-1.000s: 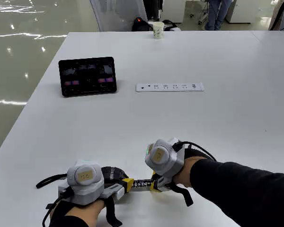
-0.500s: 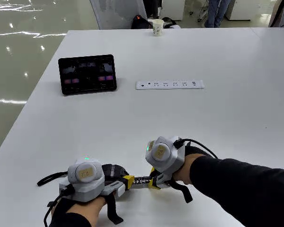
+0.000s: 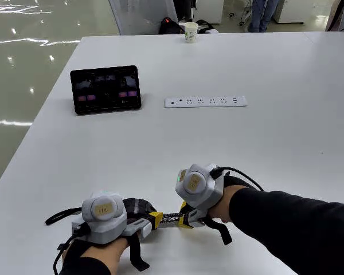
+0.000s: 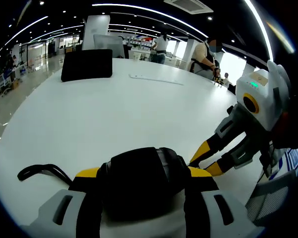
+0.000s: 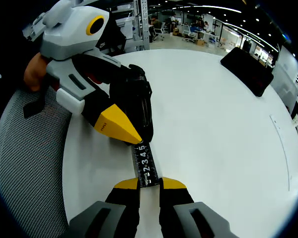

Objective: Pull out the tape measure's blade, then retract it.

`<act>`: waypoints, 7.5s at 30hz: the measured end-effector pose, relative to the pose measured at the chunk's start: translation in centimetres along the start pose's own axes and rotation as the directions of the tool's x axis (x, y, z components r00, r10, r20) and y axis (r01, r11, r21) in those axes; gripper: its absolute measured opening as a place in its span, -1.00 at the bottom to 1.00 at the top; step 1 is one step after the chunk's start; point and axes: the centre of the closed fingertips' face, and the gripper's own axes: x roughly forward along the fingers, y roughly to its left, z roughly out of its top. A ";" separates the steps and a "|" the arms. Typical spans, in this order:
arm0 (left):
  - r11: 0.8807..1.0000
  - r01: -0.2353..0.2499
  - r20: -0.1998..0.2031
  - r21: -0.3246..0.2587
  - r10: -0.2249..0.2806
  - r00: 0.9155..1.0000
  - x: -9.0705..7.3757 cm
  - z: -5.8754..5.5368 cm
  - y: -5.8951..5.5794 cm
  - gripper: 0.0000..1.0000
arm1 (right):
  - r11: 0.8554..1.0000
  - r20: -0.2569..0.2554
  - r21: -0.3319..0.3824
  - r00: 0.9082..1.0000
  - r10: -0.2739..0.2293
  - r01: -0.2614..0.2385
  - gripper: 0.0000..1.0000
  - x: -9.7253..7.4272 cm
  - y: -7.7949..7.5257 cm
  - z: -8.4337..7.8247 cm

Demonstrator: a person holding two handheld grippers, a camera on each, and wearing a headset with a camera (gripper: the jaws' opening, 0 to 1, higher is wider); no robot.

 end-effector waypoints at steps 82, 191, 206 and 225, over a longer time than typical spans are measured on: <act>1.000 0.009 0.000 -0.017 -0.009 1.000 0.1 0.0 0.1 0.24 | 1.000 0.060 0.017 0.998 0.006 -0.007 -0.78 1.4 0.4 2.2; 1.000 0.018 0.003 -0.024 -0.018 1.000 -0.1 0.0 0.1 0.29 | 0.995 0.156 0.096 0.988 -0.012 -0.003 -0.70 1.9 1.1 3.8; 0.994 0.102 -0.033 -0.038 -0.103 0.994 -1.1 -0.3 0.2 0.46 | 0.991 0.185 0.128 0.980 -0.068 0.045 -0.63 -1.1 1.6 1.5; 0.941 0.315 -0.083 0.127 -0.307 0.948 -3.4 -0.9 -0.2 0.98 | 0.975 0.228 0.195 0.962 -0.147 0.102 -0.48 -6.0 2.1 -2.9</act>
